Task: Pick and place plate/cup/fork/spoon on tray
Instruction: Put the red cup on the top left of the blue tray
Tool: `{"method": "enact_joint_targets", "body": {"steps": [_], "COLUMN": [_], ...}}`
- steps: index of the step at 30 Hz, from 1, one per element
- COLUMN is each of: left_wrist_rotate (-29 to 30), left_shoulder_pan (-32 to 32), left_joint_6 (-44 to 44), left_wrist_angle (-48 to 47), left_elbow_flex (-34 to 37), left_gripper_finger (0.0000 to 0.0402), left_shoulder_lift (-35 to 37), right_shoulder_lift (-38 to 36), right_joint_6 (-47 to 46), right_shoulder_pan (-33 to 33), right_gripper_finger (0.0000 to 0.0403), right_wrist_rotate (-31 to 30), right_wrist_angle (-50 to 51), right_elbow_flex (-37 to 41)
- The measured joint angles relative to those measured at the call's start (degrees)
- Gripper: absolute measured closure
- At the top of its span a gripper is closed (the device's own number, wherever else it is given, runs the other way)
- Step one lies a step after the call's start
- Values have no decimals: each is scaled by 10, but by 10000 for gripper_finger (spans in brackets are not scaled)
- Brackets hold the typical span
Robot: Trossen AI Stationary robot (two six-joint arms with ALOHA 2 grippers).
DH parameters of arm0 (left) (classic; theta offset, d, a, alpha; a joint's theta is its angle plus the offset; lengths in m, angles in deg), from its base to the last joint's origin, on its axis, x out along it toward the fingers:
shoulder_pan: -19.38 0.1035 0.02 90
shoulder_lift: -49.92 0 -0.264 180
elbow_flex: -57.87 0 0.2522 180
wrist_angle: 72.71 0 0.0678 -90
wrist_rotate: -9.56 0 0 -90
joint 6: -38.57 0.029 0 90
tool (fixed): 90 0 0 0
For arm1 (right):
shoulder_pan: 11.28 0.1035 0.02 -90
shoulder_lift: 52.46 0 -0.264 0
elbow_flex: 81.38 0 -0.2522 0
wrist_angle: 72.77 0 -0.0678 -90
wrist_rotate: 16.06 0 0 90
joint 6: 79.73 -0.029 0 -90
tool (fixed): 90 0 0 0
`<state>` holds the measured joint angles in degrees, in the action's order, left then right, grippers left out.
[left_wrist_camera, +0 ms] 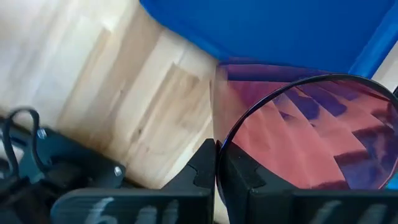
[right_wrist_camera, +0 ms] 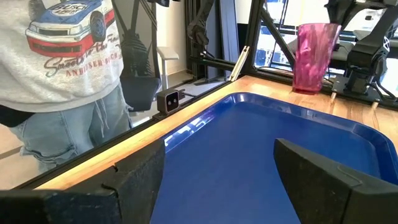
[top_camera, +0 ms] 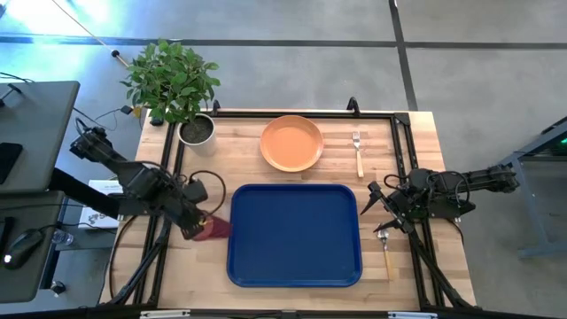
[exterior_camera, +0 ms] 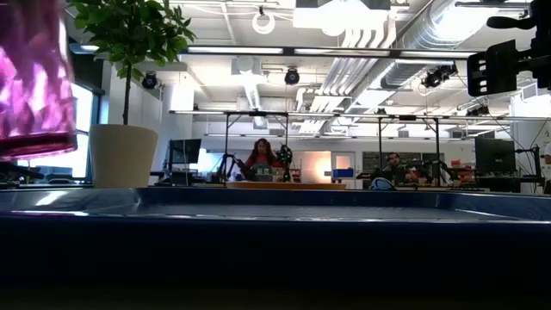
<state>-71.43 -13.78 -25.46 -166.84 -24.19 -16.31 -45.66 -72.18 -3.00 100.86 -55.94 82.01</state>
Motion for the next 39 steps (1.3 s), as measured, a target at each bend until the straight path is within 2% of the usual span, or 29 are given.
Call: {"method": "enact_joint_targets", "body": {"steps": [7,17,24,31,39], "left_wrist_rotate": [45,48,0,-3,-56], "left_shoulder_pan": [58,178,260,316,367], "left_joint_6": [76,217,317,411,490], "left_wrist_angle": [55,121,146,142,128], "left_elbow_flex": [0,-1,-7,-62,-102], "left_gripper_finger": [400,398,398,398,398], "left_shoulder_lift": [14,4,-4,-32,-77], "right_shoulder_lift": [0,0,0,0,0], "right_joint_6": [0,0,0,0,0], "right_shoulder_pan": [0,0,0,0,0], "right_gripper_finger": [109,109,109,109,109], "right_wrist_rotate": [0,0,0,0,0], "right_wrist_angle": [0,0,0,0,0], "right_elbow_flex": [0,0,0,0,0]}}
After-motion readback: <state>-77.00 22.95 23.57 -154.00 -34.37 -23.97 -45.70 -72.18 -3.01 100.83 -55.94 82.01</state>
